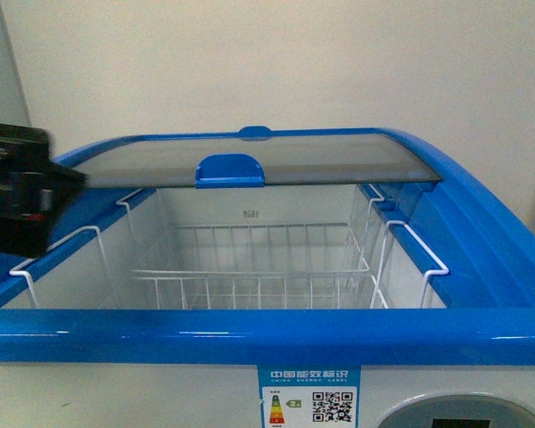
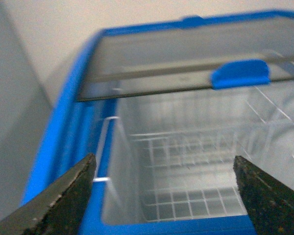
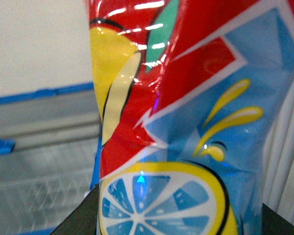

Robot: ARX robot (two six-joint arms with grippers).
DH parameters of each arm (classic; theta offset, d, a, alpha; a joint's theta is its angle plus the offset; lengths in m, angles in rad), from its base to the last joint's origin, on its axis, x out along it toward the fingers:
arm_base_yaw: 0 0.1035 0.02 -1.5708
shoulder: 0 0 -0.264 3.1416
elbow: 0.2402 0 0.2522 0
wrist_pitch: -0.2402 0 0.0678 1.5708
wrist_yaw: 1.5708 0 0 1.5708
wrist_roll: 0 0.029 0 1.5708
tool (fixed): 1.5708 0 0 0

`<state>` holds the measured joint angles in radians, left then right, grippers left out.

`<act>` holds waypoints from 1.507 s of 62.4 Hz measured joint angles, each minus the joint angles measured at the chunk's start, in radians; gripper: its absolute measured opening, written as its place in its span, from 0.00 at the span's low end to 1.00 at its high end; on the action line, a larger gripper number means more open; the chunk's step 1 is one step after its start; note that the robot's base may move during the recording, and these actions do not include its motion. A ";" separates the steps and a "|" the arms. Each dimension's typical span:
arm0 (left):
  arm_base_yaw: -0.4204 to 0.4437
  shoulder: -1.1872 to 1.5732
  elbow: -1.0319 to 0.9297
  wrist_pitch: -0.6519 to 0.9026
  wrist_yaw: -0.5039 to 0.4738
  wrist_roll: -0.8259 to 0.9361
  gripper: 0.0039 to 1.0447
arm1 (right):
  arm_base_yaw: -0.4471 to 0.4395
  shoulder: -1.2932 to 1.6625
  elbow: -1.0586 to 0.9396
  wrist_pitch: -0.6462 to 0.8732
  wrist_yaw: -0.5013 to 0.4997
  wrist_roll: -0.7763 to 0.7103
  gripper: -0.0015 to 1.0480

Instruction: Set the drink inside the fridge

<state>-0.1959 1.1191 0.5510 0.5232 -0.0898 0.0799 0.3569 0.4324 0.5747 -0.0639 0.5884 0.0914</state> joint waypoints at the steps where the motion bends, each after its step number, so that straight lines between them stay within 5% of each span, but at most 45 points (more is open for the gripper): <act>1: 0.015 -0.045 -0.041 0.014 -0.013 -0.012 0.76 | -0.016 0.019 0.051 -0.117 -0.047 0.024 0.40; 4: 0.071 -0.180 -0.153 0.005 -0.006 -0.037 0.67 | -0.056 0.071 0.159 -0.343 -0.145 0.048 0.40; 9: 0.140 -0.351 -0.304 -0.002 0.047 -0.061 0.50 | -0.082 0.117 0.249 -0.515 -0.251 0.023 0.40; 24: 0.192 -0.484 -0.412 -0.027 0.090 -0.074 0.02 | -0.129 0.423 0.472 -0.433 -0.668 -0.358 0.40; 30: 0.192 -0.531 -0.441 -0.049 0.090 -0.075 0.02 | -0.132 0.620 0.546 -0.439 -0.768 -0.578 0.40; 56: 0.193 -0.698 -0.502 -0.152 0.090 -0.075 0.02 | -0.146 1.126 0.805 -0.437 -0.680 -1.273 0.40; 94: 0.193 -0.882 -0.537 -0.284 0.090 -0.077 0.02 | -0.048 1.451 1.019 -0.439 -0.673 -1.431 0.40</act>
<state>-0.0025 0.2375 0.0143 0.2390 -0.0002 0.0032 0.3088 1.8835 1.5936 -0.5034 -0.0849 -1.3396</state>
